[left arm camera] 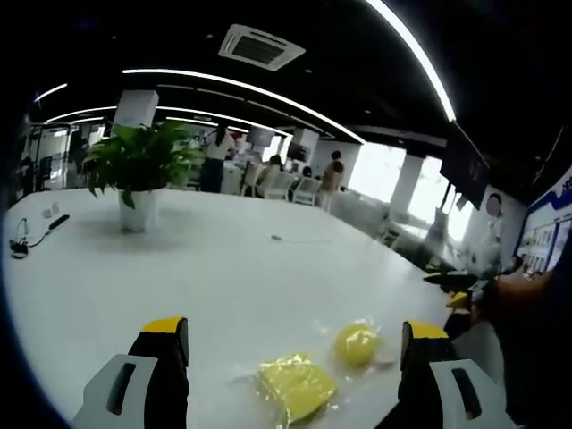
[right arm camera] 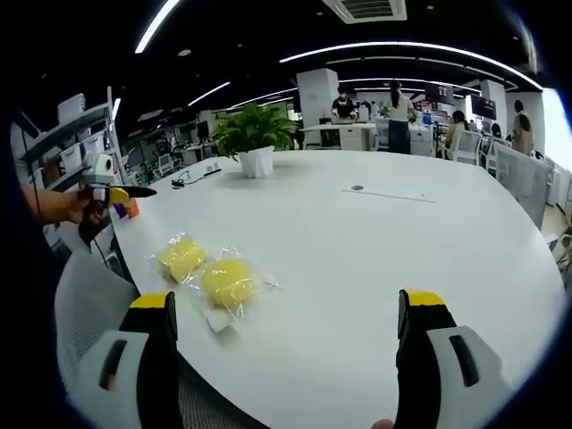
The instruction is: Compare the silicone blocks by pressing each to a similar depth, holding the contact briefly, and releasing to observe deformation and rebound differences across the visible hardness samples.
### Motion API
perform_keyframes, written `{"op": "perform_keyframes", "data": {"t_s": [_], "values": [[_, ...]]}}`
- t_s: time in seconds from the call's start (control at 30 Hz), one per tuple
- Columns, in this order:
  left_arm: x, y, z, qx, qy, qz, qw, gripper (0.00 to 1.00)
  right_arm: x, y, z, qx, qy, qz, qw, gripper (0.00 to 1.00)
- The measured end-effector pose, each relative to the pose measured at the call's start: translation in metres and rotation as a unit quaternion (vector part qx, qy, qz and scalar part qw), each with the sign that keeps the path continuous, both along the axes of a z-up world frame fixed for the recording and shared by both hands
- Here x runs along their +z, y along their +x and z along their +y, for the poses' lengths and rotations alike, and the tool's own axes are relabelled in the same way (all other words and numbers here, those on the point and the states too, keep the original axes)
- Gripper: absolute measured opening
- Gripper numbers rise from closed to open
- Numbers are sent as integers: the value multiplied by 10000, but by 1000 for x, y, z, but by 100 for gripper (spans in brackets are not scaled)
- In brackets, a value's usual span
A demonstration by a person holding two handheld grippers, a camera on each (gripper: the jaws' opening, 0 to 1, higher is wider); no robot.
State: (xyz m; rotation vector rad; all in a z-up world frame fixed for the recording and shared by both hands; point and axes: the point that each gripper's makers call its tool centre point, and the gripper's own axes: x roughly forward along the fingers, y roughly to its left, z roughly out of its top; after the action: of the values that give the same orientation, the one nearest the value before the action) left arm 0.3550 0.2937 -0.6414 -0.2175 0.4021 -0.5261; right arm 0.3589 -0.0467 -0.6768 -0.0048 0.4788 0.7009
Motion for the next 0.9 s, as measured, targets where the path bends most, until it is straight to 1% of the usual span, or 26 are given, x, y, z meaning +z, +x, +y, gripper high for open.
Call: {"op": "perform_keyframes", "data": {"t_s": [0.13, 0.23, 0.27, 0.3, 0.33, 0.43, 0.57, 0.67, 0.73, 0.8, 0.9], "values": [[0, 1, -5, -48, 7, 78, 10000, 100, -2, -3, 1, -2, -9, 15, 10000, 97], [3, 0, -9, -79, -73, 132, 9999, 100, -4, -4, 0, -47, -17, 16, 10000, 97], [2, -1, -12, -144, -93, 148, 9997, 100, -5, -5, 0, -61, -17, 43, 10000, 97], [1, -1, -14, -189, -101, 189, 9996, 100, -6, -5, 0, -62, -7, 58, 10000, 97], [-3, -2, -15, -217, -88, 301, 9993, 100, -7, -6, 1, -65, -12, 54, 10000, 97], [-5, 0, -21, -294, -175, 406, 9986, 100, -8, -8, 1, -73, -26, 75, 9999, 97], [-3, 7, -32, -371, -228, 437, 9981, 100, -7, -10, -1, -103, 7, 55, 9999, 97], [-5, 14, -39, -461, -212, 555, 9972, 100, -8, -10, -4, -125, 14, 34, 9999, 97], [-4, 18, -44, -554, -170, 540, 9969, 100, -9, -9, -6, -200, 74, 50, 9998, 97], [-7, 22, -48, -615, -163, 603, 9961, 100, -10, -8, -5, -226, 112, 53, 9997, 97], [-11, 29, -54, -649, -264, 709, 9950, 100, -11, -8, -2, -215, 130, 55, 9997, 97]]}}
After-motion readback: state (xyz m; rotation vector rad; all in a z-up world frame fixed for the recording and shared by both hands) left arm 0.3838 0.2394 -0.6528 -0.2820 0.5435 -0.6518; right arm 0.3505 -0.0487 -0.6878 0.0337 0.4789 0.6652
